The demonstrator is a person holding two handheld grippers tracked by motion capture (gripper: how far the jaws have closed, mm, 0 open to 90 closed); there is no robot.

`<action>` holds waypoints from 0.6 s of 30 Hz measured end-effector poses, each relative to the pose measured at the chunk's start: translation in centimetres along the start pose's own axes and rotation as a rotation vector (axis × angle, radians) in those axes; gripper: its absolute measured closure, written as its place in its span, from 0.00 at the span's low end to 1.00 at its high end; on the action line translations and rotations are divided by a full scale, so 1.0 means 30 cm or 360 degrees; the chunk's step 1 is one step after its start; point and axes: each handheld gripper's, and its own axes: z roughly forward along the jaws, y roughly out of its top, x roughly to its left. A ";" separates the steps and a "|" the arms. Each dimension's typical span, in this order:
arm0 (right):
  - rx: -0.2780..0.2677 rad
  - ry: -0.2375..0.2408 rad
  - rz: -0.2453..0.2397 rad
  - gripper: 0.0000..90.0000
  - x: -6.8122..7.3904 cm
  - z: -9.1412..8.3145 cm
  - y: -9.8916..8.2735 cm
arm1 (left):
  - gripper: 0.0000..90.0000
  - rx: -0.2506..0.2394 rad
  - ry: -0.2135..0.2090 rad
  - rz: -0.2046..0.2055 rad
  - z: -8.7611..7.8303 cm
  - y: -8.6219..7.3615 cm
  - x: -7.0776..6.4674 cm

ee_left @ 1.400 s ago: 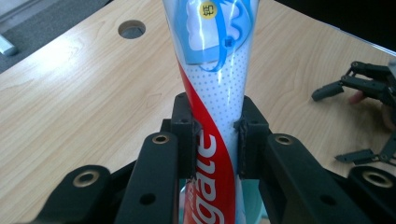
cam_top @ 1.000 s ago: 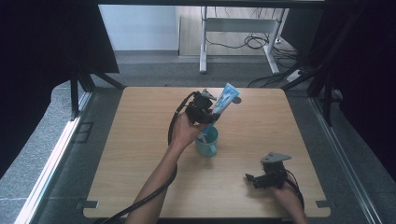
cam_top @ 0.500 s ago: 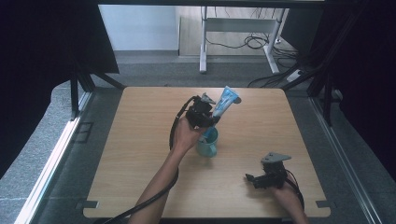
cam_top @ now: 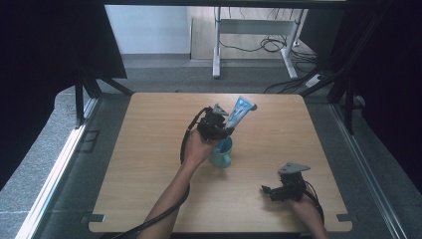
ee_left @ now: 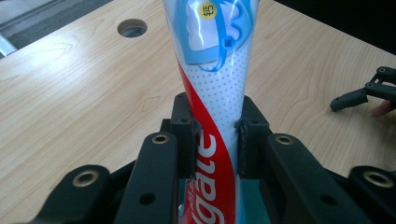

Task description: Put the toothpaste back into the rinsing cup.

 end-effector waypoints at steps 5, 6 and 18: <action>0.0001 -0.0001 0.0000 0.00 0.000 0.000 0.000 | 0.81 -0.0015 0.0002 0.0013 0.004 -0.014 0.001; 0.0000 0.0000 0.0001 0.00 0.000 0.000 0.000 | 0.81 -0.0016 0.0002 0.0009 0.004 -0.017 0.001; 0.0000 0.0000 0.0001 0.00 0.000 0.000 0.000 | 0.81 -0.0049 0.0000 0.0013 0.012 -0.045 -0.004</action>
